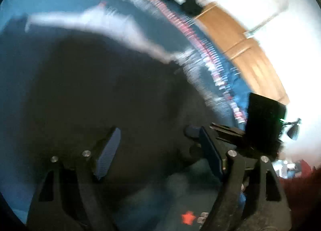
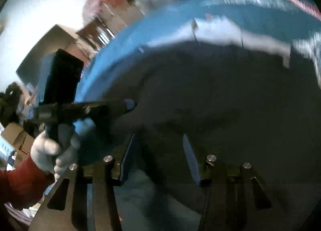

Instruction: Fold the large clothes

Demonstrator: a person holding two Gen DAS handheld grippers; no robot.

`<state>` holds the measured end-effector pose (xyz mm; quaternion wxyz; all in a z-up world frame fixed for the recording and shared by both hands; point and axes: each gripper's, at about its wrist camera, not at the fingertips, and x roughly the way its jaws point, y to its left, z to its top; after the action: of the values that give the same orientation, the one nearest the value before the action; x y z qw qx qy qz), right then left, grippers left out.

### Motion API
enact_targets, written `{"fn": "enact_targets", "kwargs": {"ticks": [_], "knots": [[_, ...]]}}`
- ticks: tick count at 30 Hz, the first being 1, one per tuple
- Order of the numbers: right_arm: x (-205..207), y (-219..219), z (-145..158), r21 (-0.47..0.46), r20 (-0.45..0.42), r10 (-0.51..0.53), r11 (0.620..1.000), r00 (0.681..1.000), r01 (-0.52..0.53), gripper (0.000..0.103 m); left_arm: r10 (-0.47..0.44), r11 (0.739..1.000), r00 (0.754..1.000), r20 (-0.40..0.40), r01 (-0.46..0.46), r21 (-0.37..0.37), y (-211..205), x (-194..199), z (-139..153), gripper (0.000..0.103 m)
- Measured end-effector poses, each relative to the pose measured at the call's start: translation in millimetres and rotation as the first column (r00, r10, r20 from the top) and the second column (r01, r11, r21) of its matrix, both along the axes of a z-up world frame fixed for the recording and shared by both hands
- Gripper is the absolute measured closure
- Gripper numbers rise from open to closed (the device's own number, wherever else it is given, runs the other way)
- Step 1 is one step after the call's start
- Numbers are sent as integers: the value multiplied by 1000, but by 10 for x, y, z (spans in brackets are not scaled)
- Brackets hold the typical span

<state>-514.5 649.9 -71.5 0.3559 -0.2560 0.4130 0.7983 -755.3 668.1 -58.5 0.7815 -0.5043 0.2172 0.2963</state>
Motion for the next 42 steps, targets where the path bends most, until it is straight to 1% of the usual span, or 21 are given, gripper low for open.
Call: {"fn": "enact_targets", "kwargs": {"ticks": [1, 2, 3, 6, 7, 10, 11, 13, 14, 15, 16, 17, 18, 20, 23, 26, 28, 32, 34, 40, 42], "knots": [[86, 10, -79, -15, 12, -6, 1000, 1000, 6, 60, 17, 1000, 1000, 9, -17, -14, 40, -108, -39, 54], [208, 11, -119, -22, 6, -1, 1000, 1000, 1, 64, 46, 999, 999, 8, -46, -28, 69, -288, -78, 72], [240, 12, -149, -24, 2, -3, 1000, 1000, 3, 65, 69, 997, 998, 10, -69, -33, 76, -432, -92, 84], [703, -15, -99, -24, 8, -51, 998, 999, 51, 65, 194, 980, 981, 26, -192, -61, 39, -1136, -145, 103], [869, -25, -81, -17, 26, -80, 997, 996, 81, 64, 235, 970, 971, 31, -233, -67, -3, -1244, -105, 103], [1363, -37, -44, -17, 54, -181, 983, 982, 183, 60, 455, 888, 891, -2, -453, -74, -153, -1932, -53, 101], [1523, -54, -16, -9, 67, -224, 974, 972, 225, 59, 545, 837, 838, -8, -544, -63, -298, -2246, -2, 101], [1817, -161, 86, 17, 101, -323, 946, 941, 323, 54, 620, 782, 781, -76, -623, -17, -478, -2454, 95, 88], [1892, -202, 124, 43, 136, -362, 932, 922, 359, 46, 636, 770, 764, -112, -638, 17, -572, -2479, 189, 77], [1928, -306, 210, 83, 162, -397, 918, 903, 389, 45, 637, 769, 758, -138, -637, 50, -636, -2413, 271, 61], [1868, -360, 344, 107, 164, -420, 907, 892, 408, 45, 626, 779, 762, -167, -621, 89, -694, -2287, 352, 52], [1839, -435, 390, 125, 171, -446, 894, 879, 429, 45, 604, 797, 772, -196, -590, 130, -753, -2062, 413, 37], [1795, -534, 422, 150, 182, -475, 879, 861, 453, 45, 588, 809, 784, -201, -567, 156, -801, -1892, 424, 29], [1643, -712, 442, 200, 186, -503, 861, 844, 468, 45, 549, 835, 810, -204, -524, 166, -879, -1613, 364, 26], [1329, -992, 312, 285, 257, -547, 831, 797, 478, 43, 524, 852, 813, -254, -501, 153, -959, -1263, 102, 25], [1311, -1061, 106, 270, 330, -580, 814, 745, 515, 41, 546, 838, 760, -352, -492, 237, -932, -1127, 31, 17], [1397, -1075, 9, 252, 354, -600, 800, 717, 545, 33, 526, 850, 763, -376, -466, 245, -856, -1058, 19, 1], [1434, -1045, 26, 232, 406, -595, 801, 694, 552, 31, 487, 871, 663, -568, -420, 256, -673, -929, 9, 0], [1441, -1066, 59, 228, 413, -593, 802, 691, 552, 31, 482, 870, 628, -611, -426, 248, -709, -964, -23, 0], [1517, -1233, 3, 166, 439, -569, 812, 695, 560, 26, 538, 826, 555, -634, -495, 268, -660, -959, -46, 0], [1491, -1248, -134, 102, 477, -513, 839, 714, 535, 15, 546, 823, 542, -639, -491, 286, -721, -947, -50, 0]]}}
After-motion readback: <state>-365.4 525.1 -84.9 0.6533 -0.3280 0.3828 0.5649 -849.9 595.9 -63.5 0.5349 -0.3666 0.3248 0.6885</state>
